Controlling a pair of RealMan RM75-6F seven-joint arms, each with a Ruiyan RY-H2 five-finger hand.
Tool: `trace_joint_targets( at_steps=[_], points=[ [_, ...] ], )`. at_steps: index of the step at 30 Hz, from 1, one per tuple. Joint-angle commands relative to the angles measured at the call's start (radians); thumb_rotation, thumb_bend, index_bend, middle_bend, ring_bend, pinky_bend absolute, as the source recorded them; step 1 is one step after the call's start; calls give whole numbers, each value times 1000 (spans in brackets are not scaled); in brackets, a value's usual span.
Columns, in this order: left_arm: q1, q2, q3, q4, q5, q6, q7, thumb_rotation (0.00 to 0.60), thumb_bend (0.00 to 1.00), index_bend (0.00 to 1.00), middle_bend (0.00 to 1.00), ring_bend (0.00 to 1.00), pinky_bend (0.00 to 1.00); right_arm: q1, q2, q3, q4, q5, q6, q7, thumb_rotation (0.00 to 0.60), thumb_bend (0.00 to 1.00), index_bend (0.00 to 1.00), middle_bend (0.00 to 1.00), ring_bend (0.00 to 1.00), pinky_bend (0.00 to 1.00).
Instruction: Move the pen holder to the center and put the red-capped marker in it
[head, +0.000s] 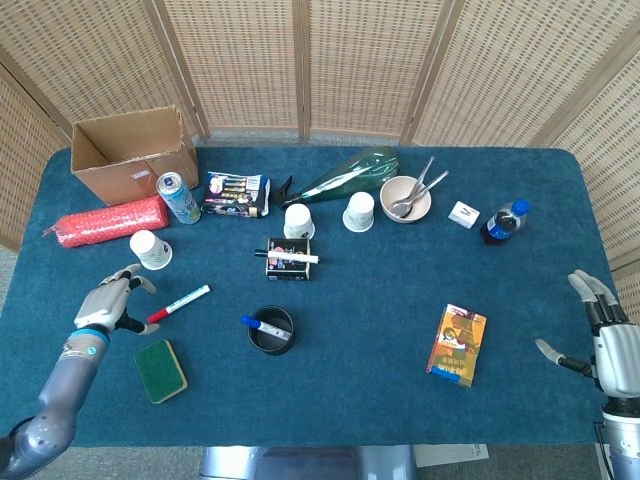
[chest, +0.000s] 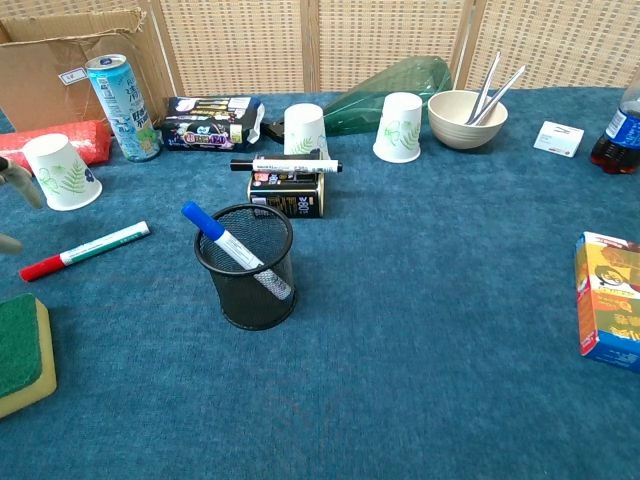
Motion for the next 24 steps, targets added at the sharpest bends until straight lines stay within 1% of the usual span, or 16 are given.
trace_joint_targets(
  at_steps=[1, 8, 14, 18, 24],
  points=[
    [-33, -41, -2, 26, -50, 38, 41, 600, 188, 337, 0, 0, 49, -2, 1, 3, -1, 3, -1, 7, 600, 0, 105, 127, 121, 290],
    [-72, -131, 6, 84, -124, 124, 143, 600, 201, 345, 0, 0, 55, -5, 2, 14, -1, 10, -1, 32, 600, 0, 106, 129, 123, 289],
    [-88, -205, -7, 141, -161, 179, 191, 600, 225, 347, 0, 0, 65, -7, 1, 15, 0, 8, -4, 43, 600, 0, 108, 131, 123, 289],
    [-96, -242, -13, 166, -182, 191, 224, 600, 245, 347, 0, 0, 69, -7, 1, 19, -2, 11, -6, 52, 600, 0, 109, 130, 124, 289],
    [-99, -287, -34, 187, -187, 201, 237, 600, 245, 347, 0, 0, 73, -9, 1, 24, 3, 18, -13, 68, 600, 0, 109, 131, 126, 290]
  ],
)
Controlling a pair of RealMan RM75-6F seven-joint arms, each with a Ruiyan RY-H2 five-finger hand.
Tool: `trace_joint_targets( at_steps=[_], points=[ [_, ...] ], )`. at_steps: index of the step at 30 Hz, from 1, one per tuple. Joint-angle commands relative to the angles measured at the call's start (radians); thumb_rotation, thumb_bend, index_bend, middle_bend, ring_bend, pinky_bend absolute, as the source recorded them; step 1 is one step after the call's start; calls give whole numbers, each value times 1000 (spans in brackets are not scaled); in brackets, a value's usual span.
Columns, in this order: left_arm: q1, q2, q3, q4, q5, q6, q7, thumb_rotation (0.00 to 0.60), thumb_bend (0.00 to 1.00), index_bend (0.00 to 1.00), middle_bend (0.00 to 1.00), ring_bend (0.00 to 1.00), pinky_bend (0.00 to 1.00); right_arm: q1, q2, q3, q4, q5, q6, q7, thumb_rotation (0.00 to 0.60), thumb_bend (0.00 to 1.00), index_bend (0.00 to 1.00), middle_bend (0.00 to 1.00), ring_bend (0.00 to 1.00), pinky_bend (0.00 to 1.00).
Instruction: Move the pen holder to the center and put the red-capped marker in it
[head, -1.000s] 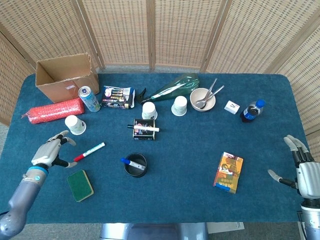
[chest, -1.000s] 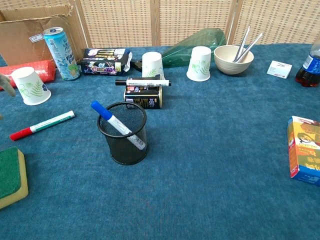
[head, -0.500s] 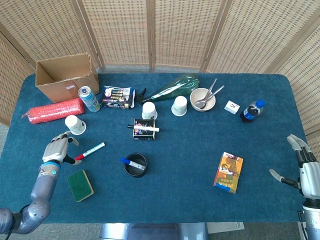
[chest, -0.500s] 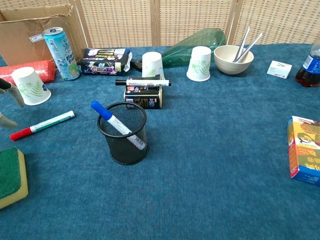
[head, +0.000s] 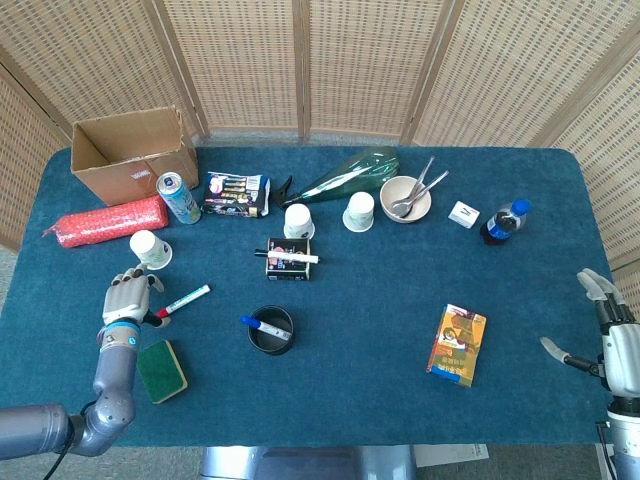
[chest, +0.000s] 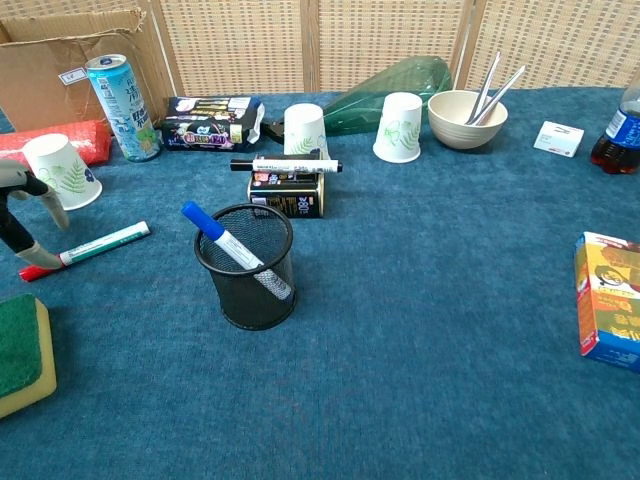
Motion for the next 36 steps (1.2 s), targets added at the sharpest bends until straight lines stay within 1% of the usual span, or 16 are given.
trace_joint_targets(
  at_steps=[1, 11, 16, 20, 24, 28, 32, 36],
  points=[
    [-2, -19, -9, 6, -3, 7, 12, 600, 245, 347, 0, 0, 73, -1, 0, 3, 3, 4, -3, 9, 600, 0, 110, 131, 127, 290],
    [-5, -68, -25, 30, -13, 30, 57, 600, 249, 351, 0, 0, 82, -3, 1, 10, 6, 12, -11, 34, 600, 0, 112, 132, 127, 290],
    [-3, -87, -33, 43, -14, 38, 73, 600, 305, 356, 0, 0, 84, -4, 2, 13, 6, 14, -15, 44, 600, 0, 111, 132, 127, 290],
    [-2, -103, -39, 53, -13, 36, 84, 600, 308, 391, 0, 0, 88, -5, 2, 16, 6, 17, -17, 54, 600, 0, 112, 132, 127, 290],
    [-1, -117, -45, 59, -9, 40, 94, 600, 309, 397, 0, 0, 90, -6, 3, 19, 7, 19, -16, 63, 600, 0, 111, 132, 128, 289],
    [0, -127, -49, 66, -8, 46, 106, 600, 321, 433, 0, 0, 92, -7, 3, 21, 8, 20, -16, 70, 600, 0, 111, 132, 130, 289],
    [1, -138, -50, 75, -9, 52, 124, 600, 371, 419, 0, 0, 98, -8, 4, 23, 8, 21, -16, 78, 600, 0, 112, 132, 130, 290],
    [3, -151, -47, 92, -1, 60, 146, 600, 374, 414, 0, 0, 104, -10, 5, 26, 8, 23, -18, 89, 600, 0, 112, 132, 130, 290]
  ],
)
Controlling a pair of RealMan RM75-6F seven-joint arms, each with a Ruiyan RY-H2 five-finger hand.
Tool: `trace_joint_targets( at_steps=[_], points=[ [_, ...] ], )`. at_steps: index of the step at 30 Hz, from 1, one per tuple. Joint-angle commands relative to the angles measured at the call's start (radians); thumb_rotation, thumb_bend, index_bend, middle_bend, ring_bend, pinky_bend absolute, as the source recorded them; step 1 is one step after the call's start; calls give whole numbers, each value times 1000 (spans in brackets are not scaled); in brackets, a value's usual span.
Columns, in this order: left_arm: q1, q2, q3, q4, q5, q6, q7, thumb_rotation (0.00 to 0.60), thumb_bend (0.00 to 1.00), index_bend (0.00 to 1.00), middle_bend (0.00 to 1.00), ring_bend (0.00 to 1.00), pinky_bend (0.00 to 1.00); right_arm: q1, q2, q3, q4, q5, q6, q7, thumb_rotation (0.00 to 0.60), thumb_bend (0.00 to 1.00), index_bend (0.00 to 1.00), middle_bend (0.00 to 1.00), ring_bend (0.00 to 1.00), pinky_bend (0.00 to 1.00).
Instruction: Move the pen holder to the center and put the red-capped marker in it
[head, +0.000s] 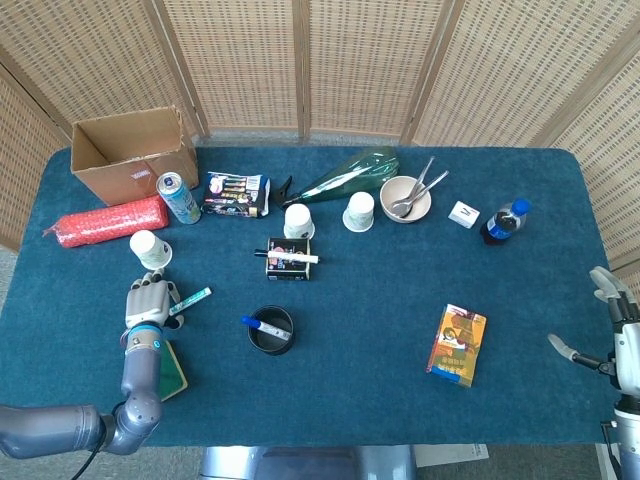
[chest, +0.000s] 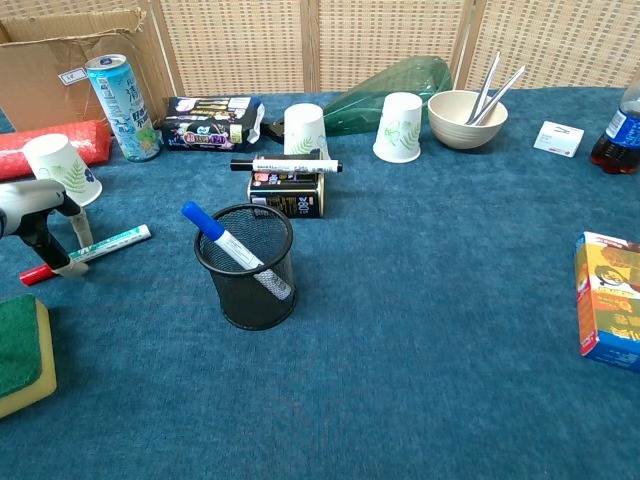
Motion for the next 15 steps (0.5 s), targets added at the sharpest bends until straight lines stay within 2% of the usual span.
trace_joint_targets(
  at_steps=[1, 8, 15],
  points=[
    [1, -11, 6, 16, 11, 6, 16, 600, 374, 413, 0, 0, 105, -1, 1, 2, -2, 1, 0, 8, 600, 0, 112, 132, 130, 290],
    [9, -34, 3, 34, 34, 18, 32, 600, 438, 421, 0, 0, 116, -3, 4, 5, -4, 4, -1, 23, 600, 0, 112, 132, 130, 289],
    [21, -46, -6, 29, 69, 30, 37, 600, 442, 456, 0, 0, 131, -6, 6, 11, -4, 10, -4, 42, 600, 0, 112, 133, 132, 290]
  ],
)
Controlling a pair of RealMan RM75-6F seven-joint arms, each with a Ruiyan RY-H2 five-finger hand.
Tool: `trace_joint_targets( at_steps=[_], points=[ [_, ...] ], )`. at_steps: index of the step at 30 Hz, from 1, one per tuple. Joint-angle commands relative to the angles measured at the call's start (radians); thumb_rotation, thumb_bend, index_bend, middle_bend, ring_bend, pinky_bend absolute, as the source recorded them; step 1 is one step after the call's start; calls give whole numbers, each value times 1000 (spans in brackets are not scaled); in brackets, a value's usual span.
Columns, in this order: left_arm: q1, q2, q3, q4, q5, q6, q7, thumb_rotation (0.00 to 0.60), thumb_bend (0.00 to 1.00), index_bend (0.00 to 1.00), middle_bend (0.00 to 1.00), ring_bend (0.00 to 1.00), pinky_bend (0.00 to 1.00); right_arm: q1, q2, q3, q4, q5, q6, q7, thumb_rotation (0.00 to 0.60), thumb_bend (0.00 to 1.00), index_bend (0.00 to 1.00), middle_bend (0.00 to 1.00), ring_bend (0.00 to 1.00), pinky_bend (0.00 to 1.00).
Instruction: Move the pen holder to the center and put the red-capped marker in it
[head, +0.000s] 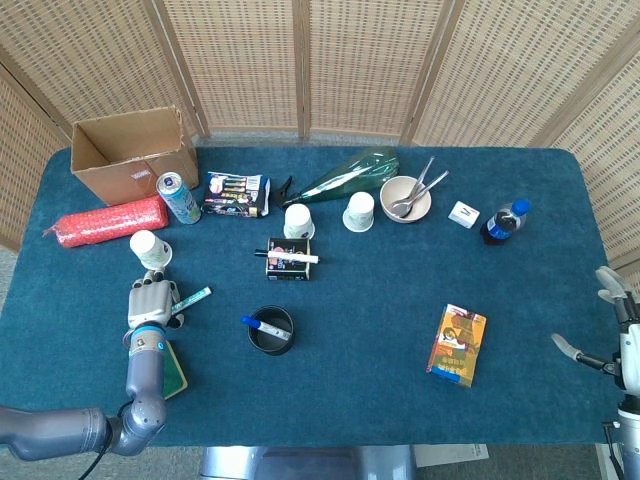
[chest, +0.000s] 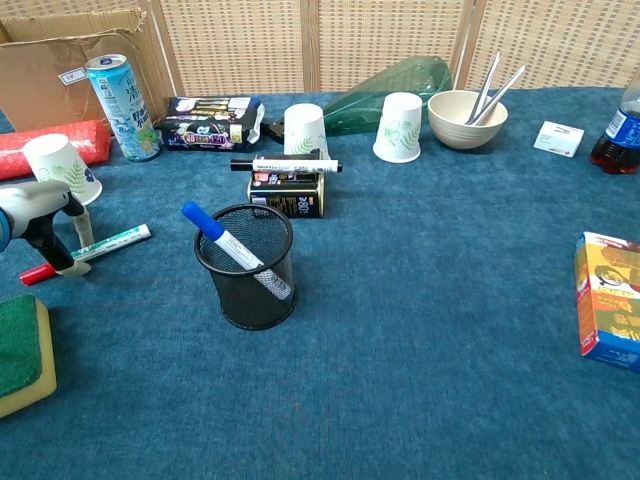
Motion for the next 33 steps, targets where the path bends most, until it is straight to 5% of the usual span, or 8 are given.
trace_joint_targets(
  at_steps=[1, 17, 33],
  points=[
    [5, -1, -3, -7, 12, 5, 2, 600, 448, 460, 0, 0, 133, -1, 1, 2, 1, 3, -2, 5, 600, 0, 112, 133, 132, 290],
    [29, 10, -24, -35, 58, 4, -1, 600, 472, 487, 0, 0, 146, -4, 1, 8, 2, 4, 0, 10, 600, 0, 113, 134, 134, 290],
    [90, 191, -61, -265, 205, -29, -140, 600, 471, 486, 0, 0, 160, -1, -5, -2, -3, -10, -5, -9, 600, 0, 114, 133, 134, 289]
  ],
)
